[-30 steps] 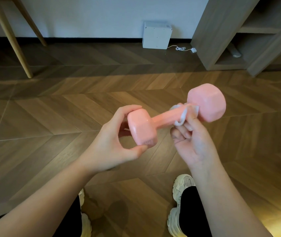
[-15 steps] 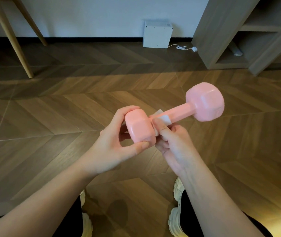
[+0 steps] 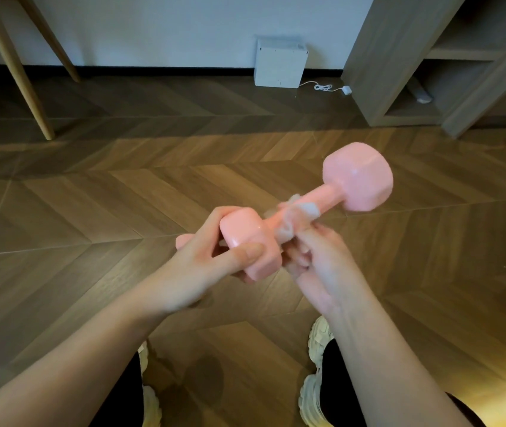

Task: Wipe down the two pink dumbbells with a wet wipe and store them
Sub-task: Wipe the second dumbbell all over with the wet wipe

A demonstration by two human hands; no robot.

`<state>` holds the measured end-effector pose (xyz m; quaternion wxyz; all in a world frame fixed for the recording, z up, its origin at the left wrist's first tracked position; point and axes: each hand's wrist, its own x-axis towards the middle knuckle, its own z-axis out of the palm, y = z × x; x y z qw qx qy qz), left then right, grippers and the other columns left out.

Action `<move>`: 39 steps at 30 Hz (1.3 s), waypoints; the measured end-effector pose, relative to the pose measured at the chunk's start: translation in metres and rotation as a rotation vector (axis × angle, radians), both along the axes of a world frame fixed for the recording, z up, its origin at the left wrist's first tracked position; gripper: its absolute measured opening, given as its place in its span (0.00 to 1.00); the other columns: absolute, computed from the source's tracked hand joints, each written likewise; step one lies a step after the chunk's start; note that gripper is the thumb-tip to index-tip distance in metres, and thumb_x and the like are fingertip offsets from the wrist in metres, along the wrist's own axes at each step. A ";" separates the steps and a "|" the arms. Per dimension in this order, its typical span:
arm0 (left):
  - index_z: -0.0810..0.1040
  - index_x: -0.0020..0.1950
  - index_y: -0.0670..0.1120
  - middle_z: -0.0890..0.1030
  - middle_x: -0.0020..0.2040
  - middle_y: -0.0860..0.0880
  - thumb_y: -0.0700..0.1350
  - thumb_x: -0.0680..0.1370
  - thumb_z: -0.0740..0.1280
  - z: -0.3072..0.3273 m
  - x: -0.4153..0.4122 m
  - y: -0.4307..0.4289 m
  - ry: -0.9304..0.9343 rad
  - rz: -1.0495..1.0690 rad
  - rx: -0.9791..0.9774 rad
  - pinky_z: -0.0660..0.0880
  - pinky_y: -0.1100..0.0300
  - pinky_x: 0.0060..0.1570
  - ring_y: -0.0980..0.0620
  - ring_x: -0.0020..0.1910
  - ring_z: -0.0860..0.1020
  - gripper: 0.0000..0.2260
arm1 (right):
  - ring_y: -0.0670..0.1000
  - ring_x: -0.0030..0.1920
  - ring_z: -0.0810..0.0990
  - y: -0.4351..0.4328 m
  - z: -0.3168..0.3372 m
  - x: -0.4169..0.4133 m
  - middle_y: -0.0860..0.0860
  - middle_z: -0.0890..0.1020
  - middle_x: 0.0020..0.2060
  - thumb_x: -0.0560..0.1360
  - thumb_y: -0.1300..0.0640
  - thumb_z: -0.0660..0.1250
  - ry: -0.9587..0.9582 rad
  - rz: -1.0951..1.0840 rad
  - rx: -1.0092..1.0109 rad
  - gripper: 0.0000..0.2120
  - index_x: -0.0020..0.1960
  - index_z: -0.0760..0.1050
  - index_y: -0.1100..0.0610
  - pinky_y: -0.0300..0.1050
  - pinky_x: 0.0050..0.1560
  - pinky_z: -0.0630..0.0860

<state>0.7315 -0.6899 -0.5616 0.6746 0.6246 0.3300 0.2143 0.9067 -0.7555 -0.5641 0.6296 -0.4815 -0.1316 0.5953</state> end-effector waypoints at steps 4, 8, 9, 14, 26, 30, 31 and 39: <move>0.66 0.66 0.43 0.77 0.49 0.41 0.51 0.73 0.66 0.004 0.001 0.001 -0.025 -0.038 -0.182 0.75 0.61 0.32 0.55 0.30 0.79 0.24 | 0.42 0.20 0.66 -0.001 -0.005 -0.013 0.44 0.70 0.21 0.69 0.52 0.72 -0.105 0.098 -0.110 0.09 0.31 0.81 0.52 0.32 0.24 0.66; 0.68 0.63 0.37 0.77 0.43 0.35 0.50 0.72 0.64 0.003 0.002 0.000 -0.076 -0.046 -0.320 0.74 0.62 0.28 0.51 0.29 0.78 0.24 | 0.42 0.18 0.63 0.005 -0.005 0.000 0.49 0.68 0.24 0.73 0.57 0.69 0.074 -0.129 -0.061 0.05 0.46 0.77 0.59 0.33 0.22 0.64; 0.68 0.63 0.35 0.76 0.40 0.34 0.49 0.72 0.65 0.002 0.002 -0.001 -0.097 -0.040 -0.357 0.74 0.62 0.26 0.50 0.28 0.78 0.26 | 0.42 0.18 0.62 0.007 -0.004 0.006 0.50 0.67 0.25 0.71 0.56 0.70 0.142 -0.185 -0.015 0.09 0.48 0.78 0.59 0.33 0.21 0.63; 0.71 0.63 0.35 0.78 0.36 0.36 0.54 0.73 0.61 0.006 -0.001 0.004 -0.188 -0.084 -0.556 0.76 0.58 0.27 0.45 0.28 0.78 0.28 | 0.42 0.20 0.65 0.008 0.001 0.016 0.45 0.67 0.22 0.70 0.51 0.71 0.249 -0.148 0.150 0.13 0.50 0.82 0.58 0.34 0.21 0.65; 0.68 0.66 0.39 0.77 0.44 0.36 0.59 0.69 0.67 -0.007 0.008 0.001 -0.068 -0.078 -0.443 0.78 0.59 0.31 0.47 0.35 0.79 0.33 | 0.42 0.18 0.62 0.009 0.000 0.009 0.45 0.65 0.20 0.70 0.55 0.71 0.043 -0.211 -0.054 0.08 0.42 0.75 0.58 0.33 0.22 0.64; 0.62 0.65 0.63 0.71 0.59 0.63 0.61 0.67 0.72 -0.009 -0.002 -0.007 0.187 -0.054 0.360 0.76 0.67 0.45 0.59 0.54 0.76 0.31 | 0.44 0.20 0.62 0.007 0.007 0.025 0.47 0.67 0.26 0.69 0.52 0.73 0.208 -0.290 0.059 0.10 0.45 0.85 0.58 0.33 0.22 0.63; 0.61 0.65 0.64 0.69 0.59 0.66 0.59 0.67 0.73 -0.011 -0.004 -0.007 0.170 -0.032 0.467 0.76 0.67 0.48 0.60 0.58 0.74 0.32 | 0.44 0.20 0.63 0.006 0.008 0.025 0.47 0.68 0.26 0.70 0.52 0.73 0.227 -0.289 0.082 0.09 0.43 0.86 0.58 0.33 0.23 0.64; 0.68 0.73 0.47 0.76 0.56 0.36 0.69 0.74 0.62 -0.003 0.024 -0.013 -0.167 0.086 -0.572 0.79 0.55 0.35 0.45 0.37 0.79 0.36 | 0.43 0.20 0.62 0.007 0.007 0.023 0.46 0.66 0.25 0.69 0.52 0.72 0.266 -0.353 0.197 0.09 0.41 0.85 0.58 0.32 0.21 0.61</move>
